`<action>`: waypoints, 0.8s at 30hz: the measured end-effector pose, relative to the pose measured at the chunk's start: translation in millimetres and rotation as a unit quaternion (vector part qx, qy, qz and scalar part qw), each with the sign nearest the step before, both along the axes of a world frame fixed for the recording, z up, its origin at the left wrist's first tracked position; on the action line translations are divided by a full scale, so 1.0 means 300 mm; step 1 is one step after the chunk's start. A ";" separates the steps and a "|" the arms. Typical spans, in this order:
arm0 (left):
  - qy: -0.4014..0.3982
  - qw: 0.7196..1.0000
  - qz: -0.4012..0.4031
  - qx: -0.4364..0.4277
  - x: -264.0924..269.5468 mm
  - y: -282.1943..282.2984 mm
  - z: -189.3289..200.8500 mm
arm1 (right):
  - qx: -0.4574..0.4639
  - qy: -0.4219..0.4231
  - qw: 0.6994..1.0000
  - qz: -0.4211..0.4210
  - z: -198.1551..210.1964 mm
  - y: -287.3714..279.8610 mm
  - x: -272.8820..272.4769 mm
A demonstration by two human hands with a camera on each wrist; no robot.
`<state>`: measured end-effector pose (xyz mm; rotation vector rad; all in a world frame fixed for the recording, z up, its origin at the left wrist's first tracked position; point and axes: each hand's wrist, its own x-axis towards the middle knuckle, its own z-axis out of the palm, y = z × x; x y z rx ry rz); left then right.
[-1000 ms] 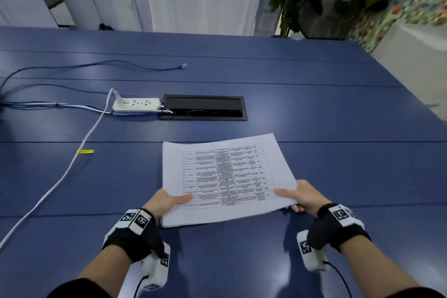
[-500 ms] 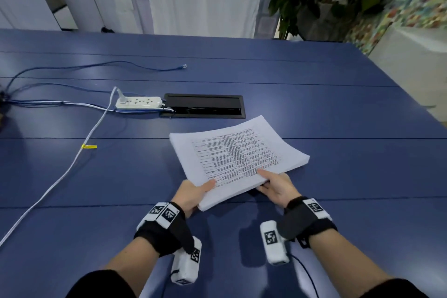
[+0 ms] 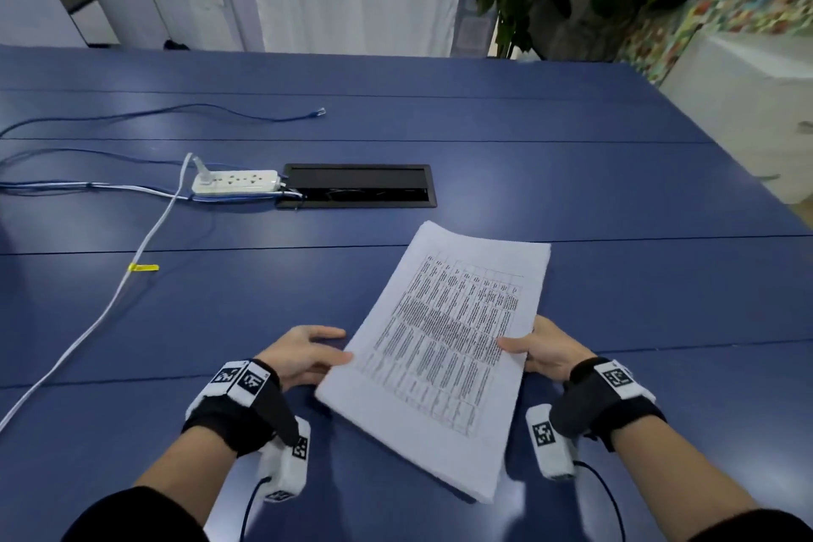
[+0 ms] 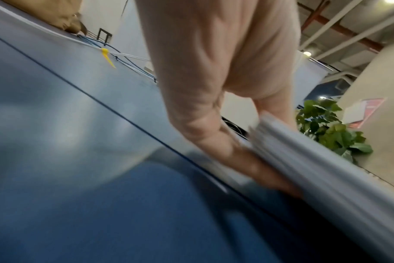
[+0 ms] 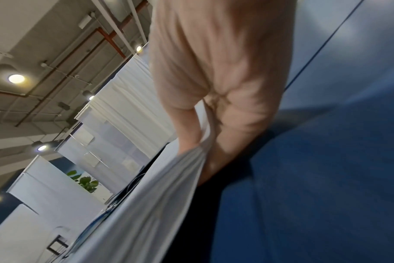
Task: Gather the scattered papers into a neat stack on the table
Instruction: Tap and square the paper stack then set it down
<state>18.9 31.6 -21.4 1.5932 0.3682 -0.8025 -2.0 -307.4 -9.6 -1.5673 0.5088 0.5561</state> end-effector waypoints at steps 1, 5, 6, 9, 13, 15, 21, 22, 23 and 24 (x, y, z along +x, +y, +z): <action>0.012 0.999 -0.040 -0.001 0.005 -0.026 0.004 | -0.009 0.004 1.000 0.020 0.011 -0.010 0.006; -0.006 0.993 -0.117 0.013 0.038 -0.143 0.015 | -0.021 0.001 0.997 0.080 0.043 -0.010 0.030; -0.028 0.992 -0.122 0.020 0.050 -0.162 0.004 | -0.032 -0.006 0.997 0.073 0.034 -0.003 0.038; -0.089 0.990 -0.097 0.041 0.066 -0.208 -0.043 | -0.078 -0.025 0.997 -0.007 0.008 0.035 0.055; -0.191 0.979 -0.034 0.067 0.050 -0.255 0.046 | -0.129 -0.111 0.983 -0.070 0.077 0.096 0.078; -0.269 0.962 0.001 0.056 0.070 -0.246 0.134 | -0.116 -0.191 0.970 -0.092 0.172 0.122 0.103; -0.426 0.896 0.118 -0.044 0.153 -0.221 0.355 | -0.032 -0.393 0.910 -0.125 0.394 0.181 0.160; -0.423 0.894 0.137 -0.053 0.160 -0.216 0.363 | -0.025 -0.401 0.907 -0.125 0.404 0.187 0.163; -0.414 0.896 0.150 -0.059 0.165 -0.210 0.366 | -0.024 -0.404 0.906 -0.123 0.407 0.191 0.165; -0.405 0.898 0.156 -0.070 0.165 -0.205 0.365 | -0.029 -0.402 0.907 -0.121 0.404 0.191 0.168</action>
